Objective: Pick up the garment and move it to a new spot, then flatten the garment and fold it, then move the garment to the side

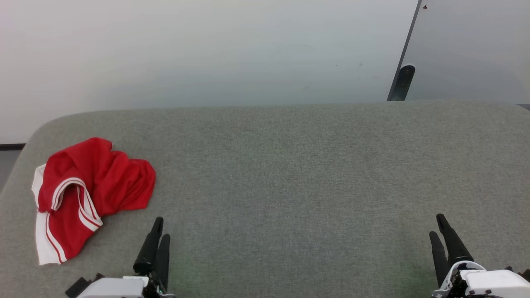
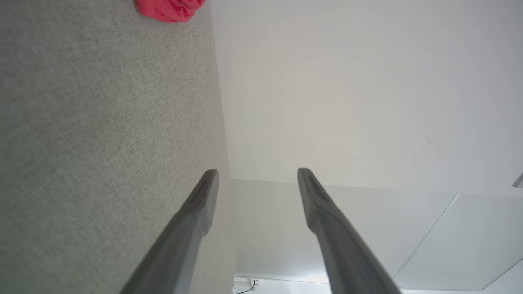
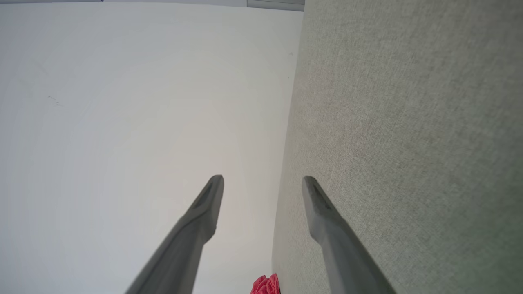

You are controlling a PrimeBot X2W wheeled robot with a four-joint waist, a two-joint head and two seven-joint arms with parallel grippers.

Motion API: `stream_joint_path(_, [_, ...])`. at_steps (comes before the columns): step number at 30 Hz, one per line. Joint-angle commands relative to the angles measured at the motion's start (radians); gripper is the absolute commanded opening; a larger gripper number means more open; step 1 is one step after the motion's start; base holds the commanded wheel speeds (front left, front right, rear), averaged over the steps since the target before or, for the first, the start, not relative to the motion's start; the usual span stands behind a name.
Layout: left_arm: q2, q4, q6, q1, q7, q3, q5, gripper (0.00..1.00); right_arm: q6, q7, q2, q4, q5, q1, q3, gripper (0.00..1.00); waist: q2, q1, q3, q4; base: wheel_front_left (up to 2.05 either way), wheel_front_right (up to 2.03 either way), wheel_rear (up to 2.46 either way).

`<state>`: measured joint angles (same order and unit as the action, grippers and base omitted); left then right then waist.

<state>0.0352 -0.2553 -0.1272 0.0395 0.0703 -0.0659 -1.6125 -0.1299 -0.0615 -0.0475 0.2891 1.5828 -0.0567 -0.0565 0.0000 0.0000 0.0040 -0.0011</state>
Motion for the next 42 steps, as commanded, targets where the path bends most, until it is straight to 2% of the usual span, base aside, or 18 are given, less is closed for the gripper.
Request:
stream_joint_path(1, [0.006, 0.026, -0.001, 0.011, -0.008, 0.008, 0.006, 1.00, 0.000, 0.009, -0.003, -0.020, -0.015, -0.030, 0.012, 1.00, 0.0000, 0.0000, 0.000, 0.000, 0.00, 0.00, 0.00])
stream_joint_path(7, [0.020, 0.040, -0.001, 0.005, -0.039, 0.033, 0.044, 1.00, 0.000, 0.037, -0.010, -0.024, -0.062, -0.038, 0.043, 1.00, 0.0000, 0.0000, 0.000, -0.001, 0.00, 0.00, 0.00])
stream_joint_path(11, [0.034, 0.042, -0.001, 0.003, -0.061, 0.053, 0.095, 1.00, 0.000, 0.054, -0.018, -0.025, -0.135, -0.042, 0.061, 1.00, 0.0000, 0.0000, 0.000, -0.001, 0.00, 0.00, 0.00])
stream_joint_path(17, [0.048, 0.033, -0.001, 0.002, -0.087, 0.069, 0.220, 1.00, 0.000, 0.079, -0.023, -0.032, -0.316, -0.047, 0.075, 1.00, 0.0000, 0.0000, -0.001, -0.001, 0.00, 0.00, 0.00])
stream_joint_path(31, [0.043, 0.081, 0.000, -0.020, -0.139, 0.059, 0.618, 1.00, -0.001, 0.130, -0.010, -0.040, -0.802, -0.035, 0.076, 1.00, 0.0000, 0.0000, -0.003, -0.001, 0.00, 0.00, 0.00])
stream_joint_path(38, [0.037, 0.114, -0.001, -0.041, -0.162, 0.047, 0.772, 1.00, -0.001, 0.154, -0.004, -0.036, -0.984, -0.030, 0.056, 1.00, 0.0000, 0.0000, -0.006, 0.001, 0.00, 0.00, 0.00])
stream_joint_path(42, [0.038, 0.125, -0.002, -0.050, -0.171, 0.052, 0.827, 1.00, -0.001, 0.163, -0.003, -0.032, -1.040, -0.028, 0.054, 1.00, 0.0000, 0.0000, -0.007, 0.001, 0.00, 0.00, 0.00])
